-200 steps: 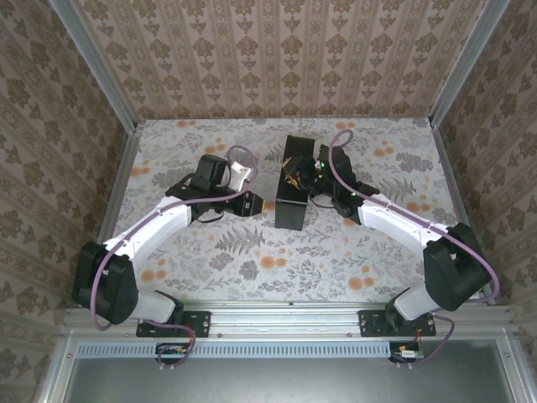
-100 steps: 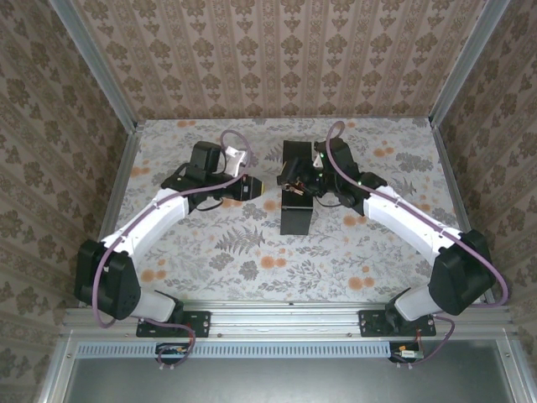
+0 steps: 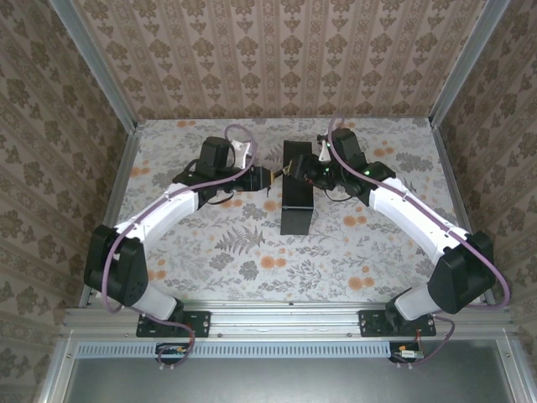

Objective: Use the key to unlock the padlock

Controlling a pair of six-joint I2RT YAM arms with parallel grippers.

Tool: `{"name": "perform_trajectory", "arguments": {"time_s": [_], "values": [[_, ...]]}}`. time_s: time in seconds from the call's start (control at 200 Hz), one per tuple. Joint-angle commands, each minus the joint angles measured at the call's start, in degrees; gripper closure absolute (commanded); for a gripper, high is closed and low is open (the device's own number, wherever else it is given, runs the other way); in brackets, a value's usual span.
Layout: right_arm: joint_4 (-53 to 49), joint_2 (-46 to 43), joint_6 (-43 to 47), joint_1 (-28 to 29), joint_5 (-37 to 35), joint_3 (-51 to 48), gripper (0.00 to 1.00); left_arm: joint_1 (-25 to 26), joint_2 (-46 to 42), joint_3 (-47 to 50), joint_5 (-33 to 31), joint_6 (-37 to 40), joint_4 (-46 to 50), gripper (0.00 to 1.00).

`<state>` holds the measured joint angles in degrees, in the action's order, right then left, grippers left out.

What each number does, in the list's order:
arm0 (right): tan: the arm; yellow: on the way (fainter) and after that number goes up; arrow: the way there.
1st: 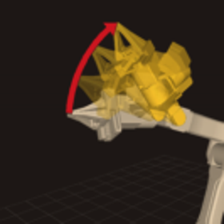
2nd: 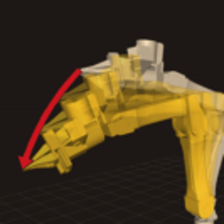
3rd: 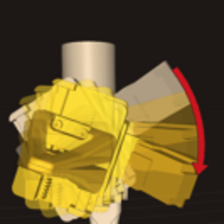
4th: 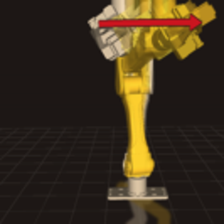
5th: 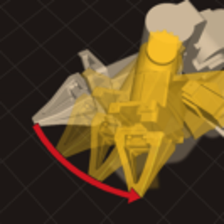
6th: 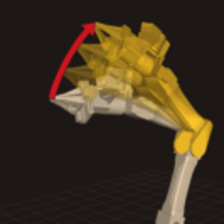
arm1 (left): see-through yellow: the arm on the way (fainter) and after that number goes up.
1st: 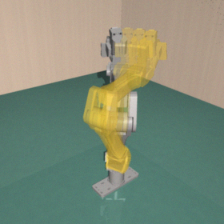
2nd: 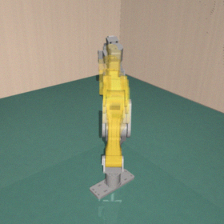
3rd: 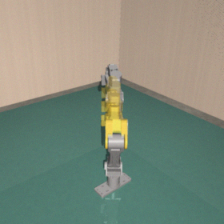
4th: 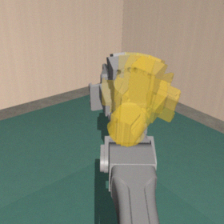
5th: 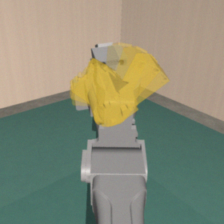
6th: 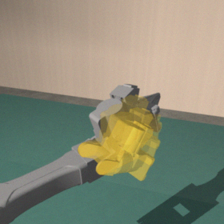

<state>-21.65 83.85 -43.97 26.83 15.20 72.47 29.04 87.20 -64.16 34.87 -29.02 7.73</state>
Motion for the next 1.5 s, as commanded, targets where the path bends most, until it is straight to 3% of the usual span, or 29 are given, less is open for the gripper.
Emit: {"name": "perform_trajectory", "arguments": {"time_s": [0.0,0.195,0.325,0.545,0.99,1.335,1.495], "values": [[-5.1,-1.6,5.4,-0.3,-4.3,1.4,0.5,-1.8,0.9,-0.7,0.4,-1.9,-5.2,0.62],[-7.2,-1.7,8.6,-0.8,-7.8,1.7,0.5,-5.7,5.1,-3.7,6.7,-1.6,-6.8,0.56],[-6.8,-1.4,8.6,-0.8,-8.0,1.6,0.5,-4.7,7.1,-4.3,10.9,-0.8,-10.3,0.53],[-5.8,-3.0,8.1,-1.3,-8.7,-0.3,0.51,2.7,5.1,-10.1,-5.5,25.2,6.7,0.52],[-5.8,-3.3,8.0,-1.6,-7.6,-0.4,0.52,5.7,7.0,-12.9,-11.9,31.4,14.2,0.6],[-5.9,-3.6,8.5,-1.6,-6.9,-0.9,0.53,7.6,8.5,-12.6,-14.1,33.2,12.6,0.77],[-7.6,-3.7,10.1,-1.7,-10.0,-2.2,0.54,8.1,8.9,-14.1,-13.9,32.9,13.7,0.83]]}}
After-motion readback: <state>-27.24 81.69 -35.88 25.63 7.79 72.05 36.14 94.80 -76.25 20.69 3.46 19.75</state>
